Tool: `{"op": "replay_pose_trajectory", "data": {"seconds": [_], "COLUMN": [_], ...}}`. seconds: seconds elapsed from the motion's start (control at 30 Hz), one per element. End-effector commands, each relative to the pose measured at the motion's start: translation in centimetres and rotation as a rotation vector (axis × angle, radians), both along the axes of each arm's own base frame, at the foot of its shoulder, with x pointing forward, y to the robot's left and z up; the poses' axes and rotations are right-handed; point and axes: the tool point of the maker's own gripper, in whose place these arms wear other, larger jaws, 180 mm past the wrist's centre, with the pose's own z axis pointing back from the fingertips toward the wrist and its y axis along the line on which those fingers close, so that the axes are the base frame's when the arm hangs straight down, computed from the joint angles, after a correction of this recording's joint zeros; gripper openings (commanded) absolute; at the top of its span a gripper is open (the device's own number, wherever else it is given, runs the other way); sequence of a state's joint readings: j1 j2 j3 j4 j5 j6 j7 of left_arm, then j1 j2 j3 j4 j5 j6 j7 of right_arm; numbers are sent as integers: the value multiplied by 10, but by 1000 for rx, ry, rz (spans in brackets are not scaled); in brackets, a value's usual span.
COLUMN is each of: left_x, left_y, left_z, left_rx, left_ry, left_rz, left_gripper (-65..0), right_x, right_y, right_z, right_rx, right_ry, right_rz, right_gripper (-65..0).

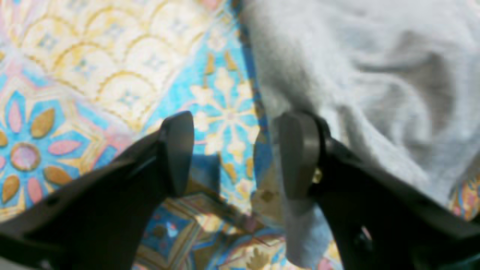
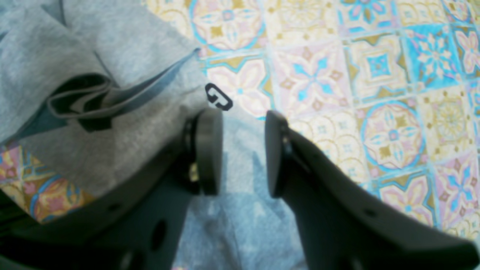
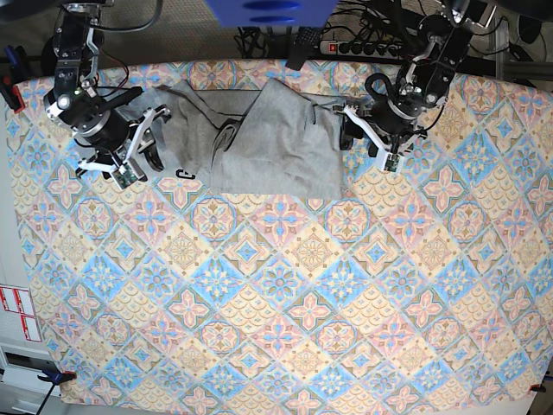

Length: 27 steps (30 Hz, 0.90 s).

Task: Fold the T-shirt properly
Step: 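Adjust the folded end with the left gripper and release it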

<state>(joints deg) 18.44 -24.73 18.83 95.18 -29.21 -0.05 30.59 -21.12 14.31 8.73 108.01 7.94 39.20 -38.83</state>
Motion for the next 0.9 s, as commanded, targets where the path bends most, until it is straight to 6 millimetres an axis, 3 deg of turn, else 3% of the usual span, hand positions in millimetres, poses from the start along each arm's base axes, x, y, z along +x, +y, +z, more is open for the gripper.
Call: {"op": "replay_pose_trajectory", "data": {"seconds": [0.0, 0.43, 0.67, 0.87], "left_x": [8, 10, 10, 12], "left_y": [-2, -12, 6, -7], "left_z": [12, 24, -10, -15], "left_rx": [-14, -121, -81, -106], "left_ry": [-42, -33, 45, 56], "left_rz": [-4, 26, 74, 77], "left_gripper": [-277, -277, -277, -277], "right_x": [7, 7, 8, 8], "right_y": [1, 1, 1, 1], "right_z": [13, 13, 13, 13], "right_rx": [14, 13, 13, 13], "right_ry": [-47, -48, -49, -51], "right_rz": [10, 9, 9, 9], "right_gripper": [-456, -456, -456, -456]}}
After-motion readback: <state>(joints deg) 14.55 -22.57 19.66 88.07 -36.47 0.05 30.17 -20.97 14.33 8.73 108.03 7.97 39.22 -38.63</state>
